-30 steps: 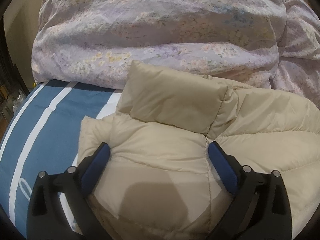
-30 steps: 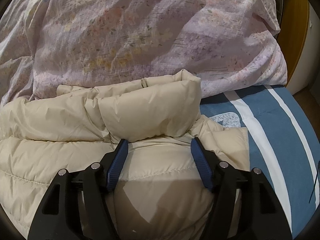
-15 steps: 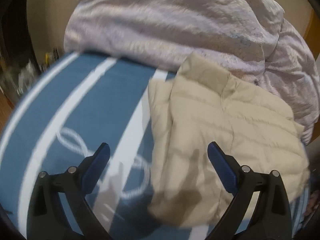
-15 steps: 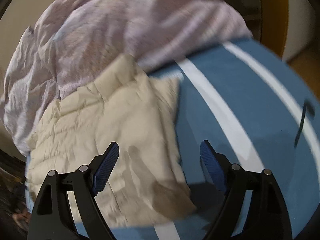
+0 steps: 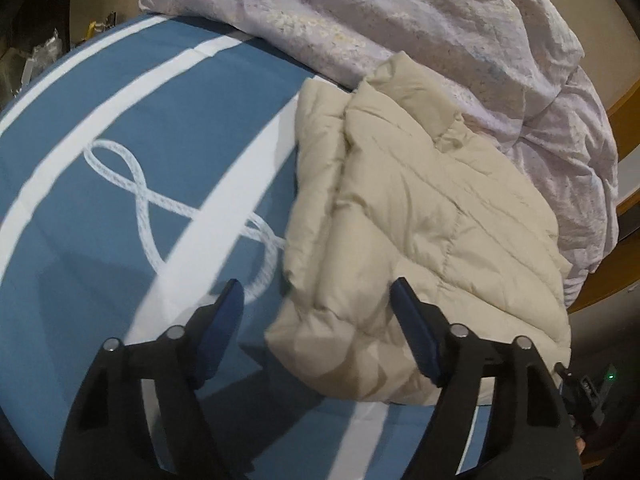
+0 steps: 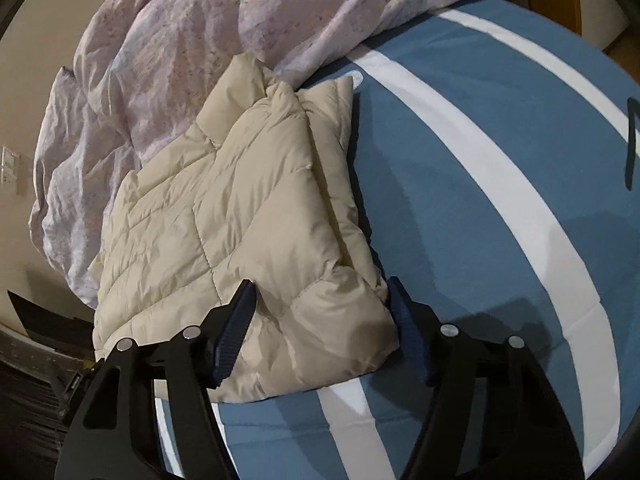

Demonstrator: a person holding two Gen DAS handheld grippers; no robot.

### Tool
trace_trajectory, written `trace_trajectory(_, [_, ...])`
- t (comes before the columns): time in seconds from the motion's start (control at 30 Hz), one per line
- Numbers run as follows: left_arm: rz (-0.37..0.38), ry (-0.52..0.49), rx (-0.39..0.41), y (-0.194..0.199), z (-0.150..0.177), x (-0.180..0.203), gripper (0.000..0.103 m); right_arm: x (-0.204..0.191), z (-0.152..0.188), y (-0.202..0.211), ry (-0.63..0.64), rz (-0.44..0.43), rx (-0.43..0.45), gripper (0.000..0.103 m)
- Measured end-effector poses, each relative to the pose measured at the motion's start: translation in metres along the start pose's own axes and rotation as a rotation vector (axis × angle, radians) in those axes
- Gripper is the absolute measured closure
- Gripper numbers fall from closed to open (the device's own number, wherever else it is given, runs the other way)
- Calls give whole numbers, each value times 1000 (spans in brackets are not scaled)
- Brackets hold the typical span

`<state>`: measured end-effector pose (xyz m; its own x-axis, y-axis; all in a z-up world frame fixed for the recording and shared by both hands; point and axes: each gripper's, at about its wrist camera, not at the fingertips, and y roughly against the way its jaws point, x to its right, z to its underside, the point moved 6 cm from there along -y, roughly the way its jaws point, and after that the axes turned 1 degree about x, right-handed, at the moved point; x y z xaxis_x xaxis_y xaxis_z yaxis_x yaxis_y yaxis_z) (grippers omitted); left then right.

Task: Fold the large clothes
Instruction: 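Grasp the edge of the folded beige jacket with both grippers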

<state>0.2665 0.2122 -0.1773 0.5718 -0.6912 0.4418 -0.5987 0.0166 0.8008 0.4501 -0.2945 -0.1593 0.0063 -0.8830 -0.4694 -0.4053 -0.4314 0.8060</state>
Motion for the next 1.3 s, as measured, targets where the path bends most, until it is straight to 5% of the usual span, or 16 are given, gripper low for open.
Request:
trace_trajectory(0.27, [112,113,-2,-2,9,5,74,1,7,3,-64,-84,23,75])
trace_trajectory(0.37, [142,112,15,6,8,7,87,-5,8,13,-74,-127,38,82])
trace_trajectory(0.8, [154,100,53,70,24,-41,90,-36,66,52,28,-211,3,86])
trace_trajectory(1.3, [144,68,53,115,58,-87,90,-49,128,70,142,-163,-41,86])
